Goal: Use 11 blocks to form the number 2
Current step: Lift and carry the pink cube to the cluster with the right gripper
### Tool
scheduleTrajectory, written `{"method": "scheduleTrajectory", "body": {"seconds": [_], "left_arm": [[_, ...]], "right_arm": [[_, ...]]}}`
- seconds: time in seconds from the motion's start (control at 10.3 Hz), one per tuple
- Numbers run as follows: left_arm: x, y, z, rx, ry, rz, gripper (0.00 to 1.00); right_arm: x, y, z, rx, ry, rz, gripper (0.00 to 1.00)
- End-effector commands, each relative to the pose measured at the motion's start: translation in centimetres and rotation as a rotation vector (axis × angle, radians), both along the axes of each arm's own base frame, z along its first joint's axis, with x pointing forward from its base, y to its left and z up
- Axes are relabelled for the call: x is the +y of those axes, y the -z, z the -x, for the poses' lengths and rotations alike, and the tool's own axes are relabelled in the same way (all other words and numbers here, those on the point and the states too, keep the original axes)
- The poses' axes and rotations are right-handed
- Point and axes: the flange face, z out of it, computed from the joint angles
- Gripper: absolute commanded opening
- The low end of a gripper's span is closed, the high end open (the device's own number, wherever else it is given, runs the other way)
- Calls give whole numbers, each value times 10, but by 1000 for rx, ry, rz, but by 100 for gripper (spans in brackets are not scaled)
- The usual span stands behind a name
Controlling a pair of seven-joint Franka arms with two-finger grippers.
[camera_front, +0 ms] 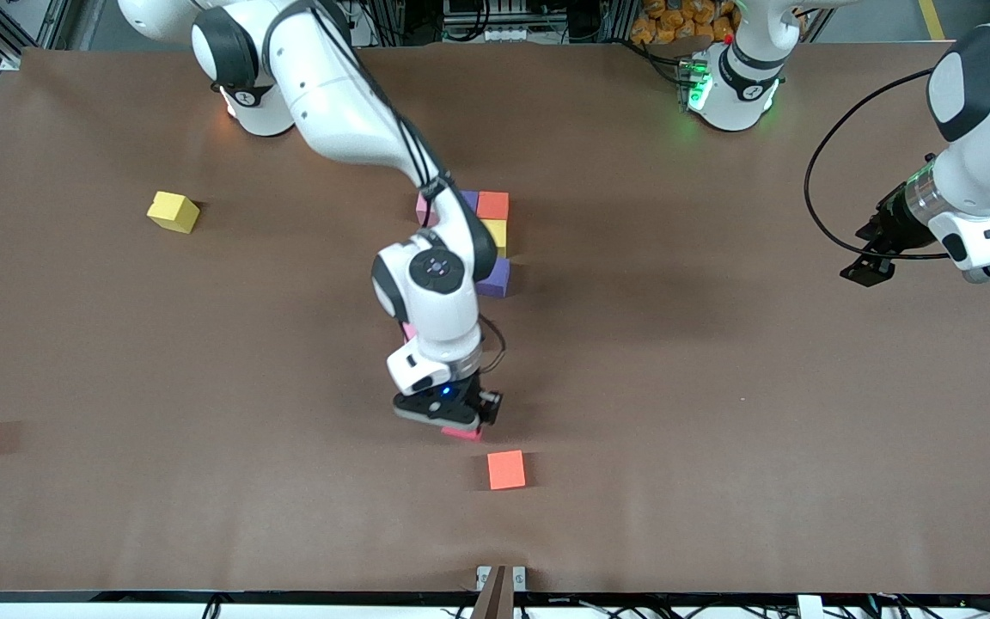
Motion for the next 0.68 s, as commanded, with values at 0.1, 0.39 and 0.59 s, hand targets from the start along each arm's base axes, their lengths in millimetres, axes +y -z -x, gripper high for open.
{"method": "scheduleTrajectory", "body": {"seconds": [0.1, 0.39, 0.59], "left_arm": [[0, -13, -3, -1, 135, 29, 73], [-2, -18, -14, -12, 288, 36, 73], [-4, -27, -18, -29, 423, 42, 73]], "right_arm": [[31, -55, 49, 96, -79, -95, 0], [30, -91, 77, 198, -436, 34, 0], [38, -94, 96, 232, -659, 97, 0]]}}
